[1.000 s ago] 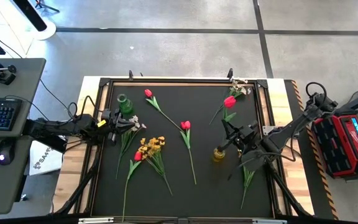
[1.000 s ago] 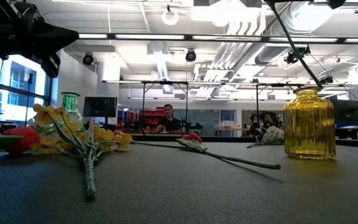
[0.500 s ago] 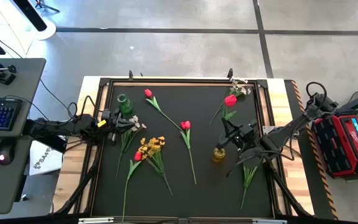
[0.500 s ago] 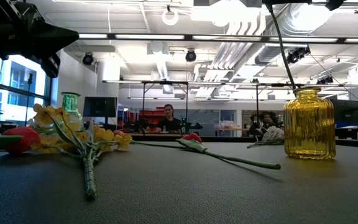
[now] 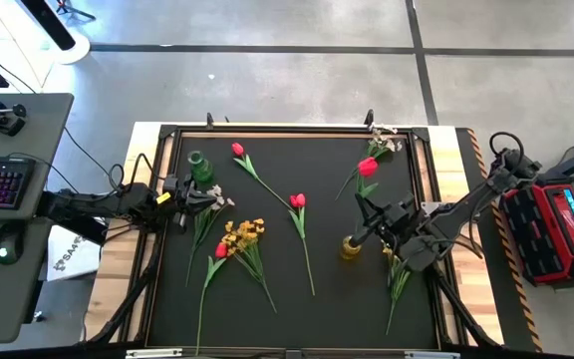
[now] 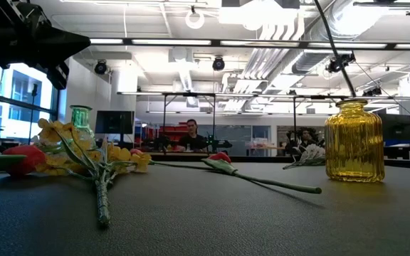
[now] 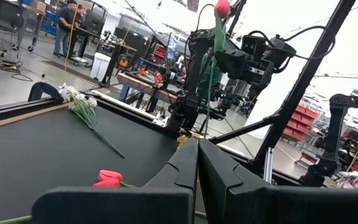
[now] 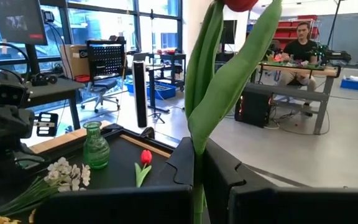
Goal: Sort flowers into vase by color
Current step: Put the middle right red flower into the yellow flower vase, then put the left white clustered flowers into the green flower vase
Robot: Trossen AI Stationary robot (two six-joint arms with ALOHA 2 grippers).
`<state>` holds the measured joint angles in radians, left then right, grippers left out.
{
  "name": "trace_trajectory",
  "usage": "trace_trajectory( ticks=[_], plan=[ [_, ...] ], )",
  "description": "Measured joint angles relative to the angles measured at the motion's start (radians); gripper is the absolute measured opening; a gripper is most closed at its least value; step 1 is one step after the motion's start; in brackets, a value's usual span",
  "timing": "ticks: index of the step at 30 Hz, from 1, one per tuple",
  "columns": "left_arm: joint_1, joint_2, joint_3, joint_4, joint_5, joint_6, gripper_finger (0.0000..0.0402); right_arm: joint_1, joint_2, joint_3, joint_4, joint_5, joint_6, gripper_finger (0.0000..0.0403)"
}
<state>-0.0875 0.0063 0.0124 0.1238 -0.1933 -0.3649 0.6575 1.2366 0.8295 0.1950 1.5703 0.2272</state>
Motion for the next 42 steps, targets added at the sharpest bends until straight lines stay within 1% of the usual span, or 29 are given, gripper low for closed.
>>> trace_trajectory(
  ticks=[3, 7, 10, 13, 15, 20, 23, 26, 31, 34, 37, 40, 42],
  plan=[
    [0.000, 0.000, 0.000, 0.000, 0.000, 0.000, 0.0000, 0.000, 0.000, 0.000, -0.051, -0.001, 0.048, 0.0000],
    [0.000, 0.000, 0.000, -0.001, 0.000, 0.000, 0.0000, 0.000, 0.022, 0.000, -0.183, 0.000, 0.203, 0.0000],
    [0.000, 0.000, 0.000, -0.002, 0.000, 0.000, 0.0000, 0.000, 0.045, 0.000, -0.236, 0.000, 0.286, 0.0000],
    [0.000, 0.000, 0.000, -0.002, 0.000, 0.000, 0.0000, 0.000, 0.065, 0.000, -0.237, -0.004, 0.291, 0.0000],
    [0.000, 0.000, 0.000, -0.005, 0.000, 0.000, 0.0000, 0.000, 0.073, 0.000, -0.238, -0.030, 0.288, 0.0000],
    [0.000, 0.000, 0.000, -0.007, 0.000, -0.001, 0.0000, 0.000, 0.072, 0.000, -0.237, -0.164, 0.223, 0.0006],
    [0.000, 0.000, 0.000, -0.007, 0.000, -0.008, 0.0000, 0.000, 0.071, 0.000, -0.237, -0.204, 0.220, 0.0031],
    [0.000, 0.000, 0.000, -0.007, 0.000, -0.020, 0.0000, 0.000, 0.071, 0.000, -0.238, -0.243, 0.221, 0.0071],
    [0.000, 0.000, 0.000, -0.007, 0.000, -0.027, 0.0000, 0.012, 0.071, 0.000, -0.254, -0.248, 0.219, 0.0139],
    [0.000, 0.000, 0.000, -0.007, 0.000, -0.027, 0.0000, 0.023, 0.071, 0.000, -0.274, -0.248, 0.218, 0.0172],
    [0.000, 0.000, 0.000, -0.007, 0.000, -0.027, 0.0000, 0.038, 0.063, 0.000, -0.278, -0.247, 0.208, 0.0192],
    [0.000, 0.000, 0.000, -0.007, -0.003, -0.014, 0.0000, 0.070, 0.030, 0.004, -0.282, -0.247, 0.170, 0.0196],
    [-0.001, 0.000, 0.000, -0.009, -0.027, 0.010, 0.0000, 0.099, 0.002, 0.010, -0.283, -0.247, 0.133, 0.0196]
  ],
)
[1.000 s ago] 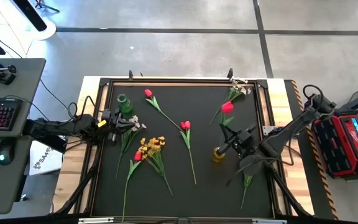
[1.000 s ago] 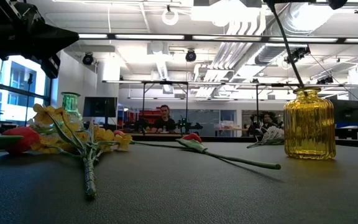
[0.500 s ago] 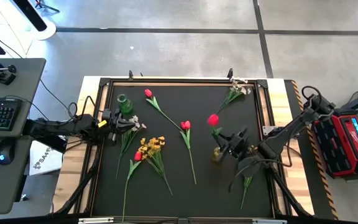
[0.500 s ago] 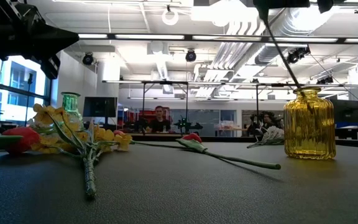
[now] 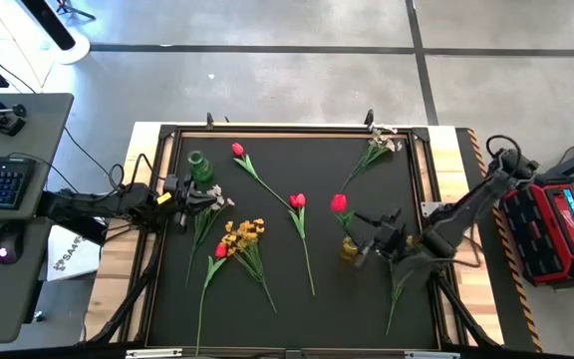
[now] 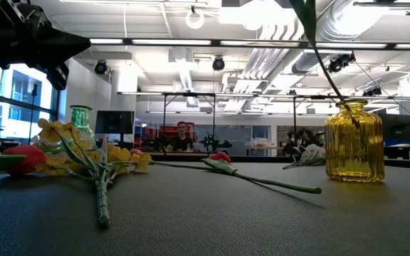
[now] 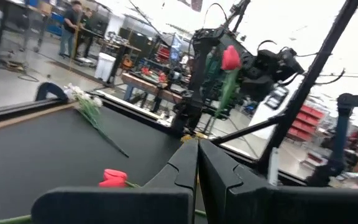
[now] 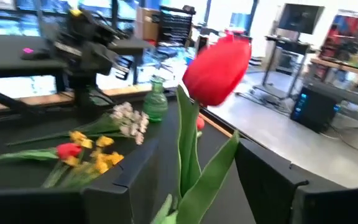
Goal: Sort flowers into vase by color
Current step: Put the left white clustered flowers into the green flower vase
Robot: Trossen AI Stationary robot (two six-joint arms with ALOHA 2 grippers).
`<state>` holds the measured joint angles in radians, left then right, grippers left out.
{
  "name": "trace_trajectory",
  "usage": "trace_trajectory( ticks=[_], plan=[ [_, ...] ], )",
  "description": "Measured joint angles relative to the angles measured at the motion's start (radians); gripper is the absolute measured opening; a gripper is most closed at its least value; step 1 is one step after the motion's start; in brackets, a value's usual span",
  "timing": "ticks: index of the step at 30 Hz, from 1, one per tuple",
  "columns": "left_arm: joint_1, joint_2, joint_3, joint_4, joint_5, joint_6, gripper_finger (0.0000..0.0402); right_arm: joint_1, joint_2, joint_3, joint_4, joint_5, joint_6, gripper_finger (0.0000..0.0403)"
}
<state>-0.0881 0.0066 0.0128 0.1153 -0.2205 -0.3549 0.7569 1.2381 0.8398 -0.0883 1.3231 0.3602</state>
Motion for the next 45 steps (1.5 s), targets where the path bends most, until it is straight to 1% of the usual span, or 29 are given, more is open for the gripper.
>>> trace_trajectory(
  ticks=[4, 7, 10, 12, 17, 21, 23, 26, 30, 32, 34, 36, 39, 42, 45],
  plan=[
    [0.000, 0.022, 0.000, 0.001, -0.081, 0.009, 0.0000, 0.076, -0.072, 0.021, -0.003, 0.000, -0.048, 0.0196],
    [-0.009, 0.056, 0.009, 0.021, -0.087, 0.008, 0.0000, 0.140, -0.122, 0.056, 0.001, -0.001, -0.066, 0.0196],
    [-0.047, 0.115, 0.055, 0.022, -0.095, 0.031, 0.0000, 0.195, -0.137, 0.102, 0.007, -0.020, -0.104, 0.0196],
    [-0.084, 0.171, 0.104, 0.023, -0.134, 0.063, 0.0000, 0.214, -0.126, 0.137, 0.034, -0.061, -0.157, 0.0196],
    [-0.191, 0.366, 0.281, 0.026, -0.245, 0.167, 0.0000, 0.203, -0.039, 0.210, 0.183, -0.258, -0.333, 0.0196],
    [-0.290, 0.579, 0.463, -0.009, -0.339, 0.255, 0.0000, 0.179, 0.065, 0.257, 0.251, -0.388, -0.443, 0.0196],
    [-0.346, 0.690, 0.573, -0.069, -0.387, 0.260, 0.0000, 0.166, 0.119, 0.276, 0.252, -0.407, -0.448, 0.0196],
    [-0.445, 0.853, 0.750, -0.237, -0.439, 0.224, 0.0000, 0.146, 0.195, 0.280, 0.251, -0.408, -0.412, 0.0196],
    [-0.552, 1.051, 0.973, -0.526, -0.532, 0.080, 0.0000, 0.123, 0.293, 0.280, 0.251, -0.408, -0.334, 0.0196],
    [-0.585, 1.134, 1.069, -0.703, -0.542, -0.037, 0.0000, 0.113, 0.340, 0.280, 0.250, -0.408, -0.322, 0.0196],
    [-0.610, 1.204, 1.156, -0.872, -0.528, -0.178, 0.0000, 0.107, 0.383, 0.280, 0.252, -0.408, -0.322, 0.0196],
    [-0.629, 1.258, 1.225, -1.032, -0.484, -0.342, 0.0000, 0.097, 0.420, 0.280, 0.260, -0.408, -0.317, 0.0196],
    [-0.642, 1.314, 1.289, -1.229, -0.378, -0.578, 0.0000, 0.078, 0.464, 0.280, 0.279, -0.408, -0.302, 0.0196],
    [-0.642, 1.347, 1.303, -1.384, -0.288, -0.779, 0.0000, 0.062, 0.490, 0.280, 0.282, -0.407, -0.268, 0.0196],
    [-0.644, 1.373, 1.273, -1.527, -0.227, -0.954, 0.0000, 0.050, 0.504, 0.280, 0.289, -0.407, -0.230, 0.0196]
  ],
)
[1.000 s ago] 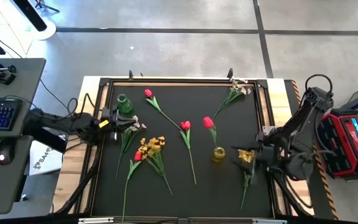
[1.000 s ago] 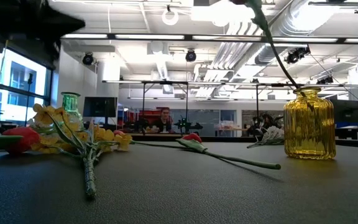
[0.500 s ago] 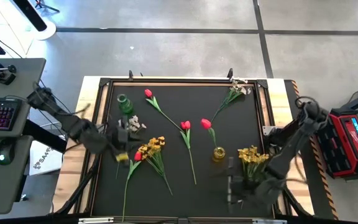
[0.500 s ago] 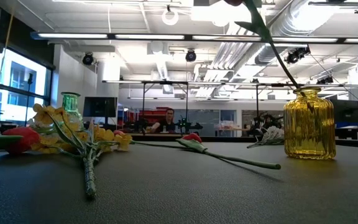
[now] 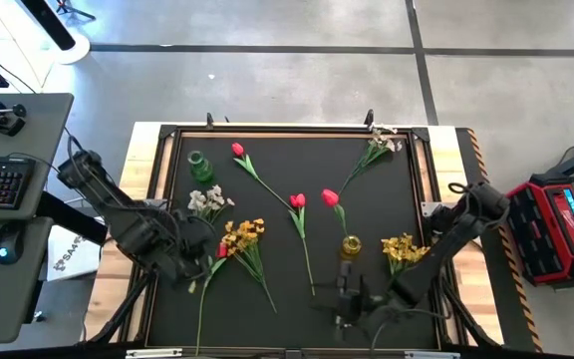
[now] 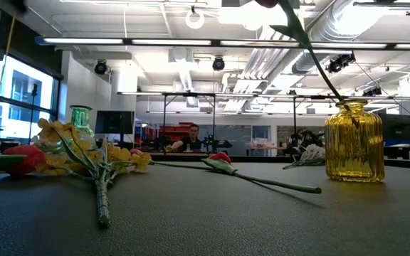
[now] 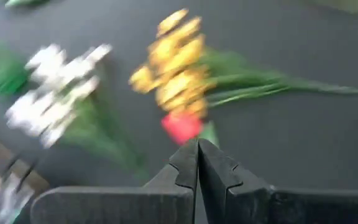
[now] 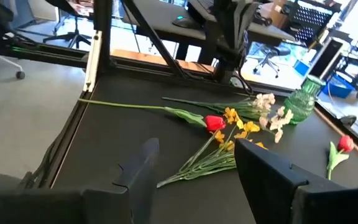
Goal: Sort flowers into vase by color
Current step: Put the left white clustered flowers into the green flower vase
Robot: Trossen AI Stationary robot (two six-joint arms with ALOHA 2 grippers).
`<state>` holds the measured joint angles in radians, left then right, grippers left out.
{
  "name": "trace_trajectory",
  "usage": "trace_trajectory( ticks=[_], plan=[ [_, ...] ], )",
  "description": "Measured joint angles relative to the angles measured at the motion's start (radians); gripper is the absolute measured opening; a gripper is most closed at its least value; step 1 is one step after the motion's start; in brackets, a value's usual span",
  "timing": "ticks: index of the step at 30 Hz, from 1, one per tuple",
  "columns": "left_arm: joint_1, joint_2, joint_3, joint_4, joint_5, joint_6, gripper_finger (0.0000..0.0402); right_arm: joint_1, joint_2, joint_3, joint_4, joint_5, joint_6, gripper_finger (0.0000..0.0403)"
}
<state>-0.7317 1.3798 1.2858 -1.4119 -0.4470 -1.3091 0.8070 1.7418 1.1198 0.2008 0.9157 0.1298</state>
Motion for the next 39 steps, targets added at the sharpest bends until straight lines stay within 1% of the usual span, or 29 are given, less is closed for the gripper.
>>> trace_trajectory(
  ticks=[3, 5, 8, 12, 15, 18, 21, 24, 28, 33, 37, 39],
  plan=[
    [-0.011, 0.019, -0.067, -0.090, 0.029, -0.151, 0.0000, -0.006, 0.013, 0.000, 0.002, 0.000, 0.021, 0.0196],
    [-0.007, 0.021, -0.124, -0.103, 0.050, -0.242, 0.0000, -0.008, 0.017, 0.000, 0.006, 0.000, 0.021, 0.0196],
    [-0.001, 0.022, -0.210, -0.074, 0.092, -0.380, 0.0000, -0.009, 0.019, 0.000, 0.014, 0.000, 0.021, 0.0196],
    [-0.001, 0.012, -0.315, 0.001, 0.103, -0.467, 0.0017, -0.009, 0.019, 0.000, 0.017, -0.001, 0.020, 0.0196],
    [-0.001, -0.013, -0.388, 0.103, 0.096, -0.470, 0.0047, -0.009, 0.019, 0.000, 0.017, -0.002, 0.023, 0.0196],
    [0.003, -0.045, -0.461, 0.200, 0.063, -0.465, 0.0085, -0.009, 0.019, 0.000, 0.026, -0.003, 0.022, 0.0196],
    [0.023, -0.078, -0.529, 0.227, 0.067, -0.499, 0.0121, -0.011, 0.019, 0.000, 0.029, -0.003, 0.020, 0.0196],
    [0.058, -0.103, -0.591, 0.241, 0.081, -0.525, 0.0144, -0.018, 0.019, 0.000, 0.031, -0.004, 0.020, 0.0196],
    [0.117, -0.115, -0.649, 0.337, 0.105, -0.468, 0.0156, -0.034, 0.019, 0.000, 0.033, -0.004, 0.020, 0.0196],
    [0.159, -0.115, -0.683, 0.444, 0.107, -0.401, 0.0155, -0.050, 0.019, 0.000, 0.029, -0.008, 0.020, 0.0196],
    [0.170, -0.115, -0.685, 0.452, 0.110, -0.391, 0.0154, -0.058, 0.019, 0.000, 0.029, -0.008, -0.005, 0.0196],
    [0.171, -0.115, -0.685, 0.452, 0.128, -0.391, 0.0154, -0.063, 0.019, 0.000, 0.028, -0.008, -0.024, 0.0196]
  ],
)
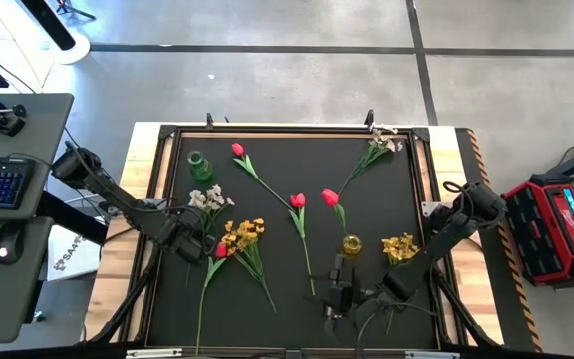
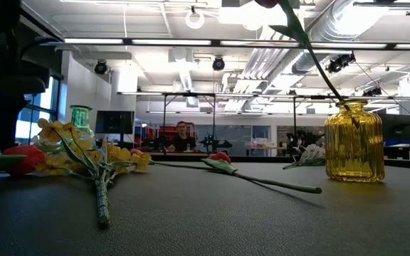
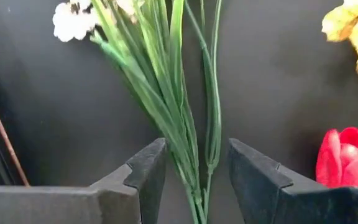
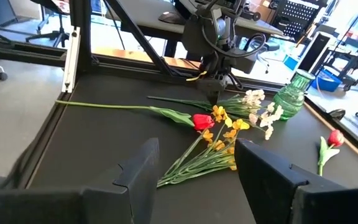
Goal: Sort flowers into vase by color
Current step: Put the left white clustered flowers into the green flower vase
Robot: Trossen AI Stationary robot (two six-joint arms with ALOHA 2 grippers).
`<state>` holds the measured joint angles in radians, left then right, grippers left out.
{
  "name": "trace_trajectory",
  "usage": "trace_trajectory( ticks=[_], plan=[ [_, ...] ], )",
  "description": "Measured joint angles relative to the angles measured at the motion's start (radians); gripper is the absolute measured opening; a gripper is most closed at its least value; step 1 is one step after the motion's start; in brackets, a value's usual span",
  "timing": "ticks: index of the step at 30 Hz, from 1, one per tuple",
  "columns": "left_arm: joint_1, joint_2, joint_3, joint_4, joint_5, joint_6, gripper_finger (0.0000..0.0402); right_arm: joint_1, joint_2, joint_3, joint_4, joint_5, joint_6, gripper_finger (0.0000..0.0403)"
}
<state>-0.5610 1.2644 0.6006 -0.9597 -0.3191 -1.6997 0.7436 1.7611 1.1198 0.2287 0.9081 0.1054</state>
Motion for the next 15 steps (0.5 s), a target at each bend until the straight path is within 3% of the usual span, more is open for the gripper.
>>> trace_trajectory(
  ticks=[15],
  plan=[
    [0.000, 0.047, -0.001, 0.044, 0.084, 0.063, 0.0178, -0.105, 0.000, -0.001, -0.022, -0.021, -0.054, 0.0196]
  ],
)
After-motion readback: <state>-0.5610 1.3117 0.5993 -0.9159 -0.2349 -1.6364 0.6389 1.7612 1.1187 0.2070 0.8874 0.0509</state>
